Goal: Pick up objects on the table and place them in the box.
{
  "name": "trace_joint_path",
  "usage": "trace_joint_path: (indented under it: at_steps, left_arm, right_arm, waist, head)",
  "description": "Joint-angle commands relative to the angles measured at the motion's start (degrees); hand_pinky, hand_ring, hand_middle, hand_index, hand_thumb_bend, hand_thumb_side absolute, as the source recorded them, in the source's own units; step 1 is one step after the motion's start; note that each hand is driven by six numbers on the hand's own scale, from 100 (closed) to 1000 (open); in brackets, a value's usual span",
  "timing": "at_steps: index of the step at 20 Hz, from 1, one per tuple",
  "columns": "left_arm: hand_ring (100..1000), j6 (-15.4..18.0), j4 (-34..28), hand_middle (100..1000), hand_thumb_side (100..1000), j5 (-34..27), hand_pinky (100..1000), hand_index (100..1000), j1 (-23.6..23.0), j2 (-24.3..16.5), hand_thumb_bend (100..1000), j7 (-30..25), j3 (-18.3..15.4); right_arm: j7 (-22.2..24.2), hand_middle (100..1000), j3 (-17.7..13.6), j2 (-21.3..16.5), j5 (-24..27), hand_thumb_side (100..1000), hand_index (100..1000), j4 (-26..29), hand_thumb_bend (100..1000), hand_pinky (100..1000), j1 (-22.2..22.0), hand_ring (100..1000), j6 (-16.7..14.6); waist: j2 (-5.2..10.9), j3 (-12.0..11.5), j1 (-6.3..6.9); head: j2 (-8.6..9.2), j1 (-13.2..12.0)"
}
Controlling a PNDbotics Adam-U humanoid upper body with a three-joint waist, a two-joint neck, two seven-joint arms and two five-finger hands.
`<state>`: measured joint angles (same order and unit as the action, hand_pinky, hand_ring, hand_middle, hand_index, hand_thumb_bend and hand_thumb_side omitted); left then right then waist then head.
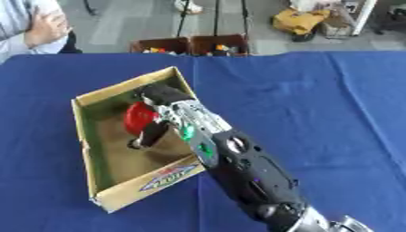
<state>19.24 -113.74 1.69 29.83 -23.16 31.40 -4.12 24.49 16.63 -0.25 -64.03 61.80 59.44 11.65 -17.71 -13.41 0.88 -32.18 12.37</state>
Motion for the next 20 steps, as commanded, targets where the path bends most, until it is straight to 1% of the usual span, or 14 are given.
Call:
trace_joint_path:
  at_steps: [1, 2, 5, 9, 12, 14, 15, 16, 17, 18, 20]
  left_arm:
    - [876, 0.1, -0.8, 825, 956, -0.1, 661, 878, 0.7, -0.7, 100, -0.2, -0.3]
    - [876, 0.1, -0.8, 825, 956, -0.1, 661, 878, 0.7, -0.7, 100, -0.2, -0.3]
    - [876, 0.1, -0.8, 825, 957, 0.0, 662, 877, 0.6, -0.8, 100, -0.2, -0.3]
    - [877, 0.1, -0.8, 826, 957, 0.1, 662, 876, 0.4, -1.1, 100, 0.0, -0.5]
    - [877, 0.0, -0.8, 825, 956, 0.3, 663, 876, 0.0, -1.2, 100, 0.2, -0.7]
    - [877, 0.0, -0.8, 825, 956, 0.5, 664, 876, -0.1, -1.4, 100, 0.4, -0.8]
    - [877, 0.1, -0.8, 825, 957, 0.5, 664, 876, -0.1, -1.5, 100, 0.5, -0.9]
    - [877, 0.1, -0.8, 825, 957, 0.6, 664, 876, -0.1, -1.6, 100, 0.5, -0.9]
    - [877, 0.1, -0.8, 825, 959, 0.6, 663, 877, -0.2, -1.6, 100, 0.6, -1.0]
    - [877, 0.1, -0.8, 825, 959, 0.7, 663, 877, -0.3, -1.6, 100, 0.7, -1.0]
    - [877, 0.1, -0.8, 825, 959, 0.8, 664, 877, -0.4, -1.6, 100, 0.8, -1.1]
  right_arm:
    - [-1.6, 868, -0.4, -0.6, -2.5, 394, 963, 3.7, 632, 851, 1.3, 790, 0.5]
    - [-2.3, 866, -0.5, -0.7, -2.8, 413, 960, 4.6, 626, 851, 1.3, 785, 0.7]
    - [-4.0, 862, -0.6, -1.8, -2.9, 431, 954, 8.4, 610, 849, 1.6, 779, 1.1]
    - [-5.3, 851, -1.1, -4.8, -0.6, 457, 953, 15.5, 589, 838, 2.1, 758, 2.1]
    - [-7.2, 831, -2.0, -7.7, 4.1, 476, 938, 22.0, 552, 835, 1.8, 740, 4.1]
    - [-9.7, 819, -3.0, -10.1, 8.1, 610, 932, 26.9, 510, 826, 1.3, 727, 5.5]
    - [-11.8, 817, -3.6, -11.5, 10.1, 625, 937, 29.6, 475, 824, 0.9, 722, 6.3]
    - [-14.1, 816, -4.1, -12.7, 12.2, 620, 937, 32.1, 468, 823, 0.3, 720, 7.1]
    - [-16.5, 812, -4.7, -13.8, 14.4, 562, 939, 34.5, 448, 816, -0.3, 711, 7.9]
    - [-18.6, 811, -5.1, -14.8, 16.6, 541, 936, 36.6, 450, 813, -0.9, 708, 8.6]
    - [-21.6, 809, -5.7, -17.1, 20.4, 533, 933, 40.3, 451, 812, -2.3, 706, 9.5]
  waist:
    - [0.22, 0.0, -0.35]
    - [0.23, 0.0, -0.34]
    - [0.32, 0.2, -0.29]
    - [0.48, 0.7, -0.35]
    - [0.56, 1.3, -0.42]
    - [0.64, 1.7, -0.39]
    - [0.66, 2.0, -0.33]
    - [0.66, 2.2, -0.29]
    - [0.62, 2.5, -0.21]
    - [0.58, 2.7, -0.15]
    - [0.53, 3.0, 0.01]
  head:
    - [0.45, 0.2]
    - [0.46, 0.1]
    - [0.43, 0.0]
    - [0.21, -0.7]
    - [-0.02, -1.3]
    - [-0.10, -1.8]
    - [-0.13, -2.1]
    - [-0.13, -2.3]
    - [-0.13, -2.7]
    - [-0.13, -2.9]
    - [-0.15, -3.4]
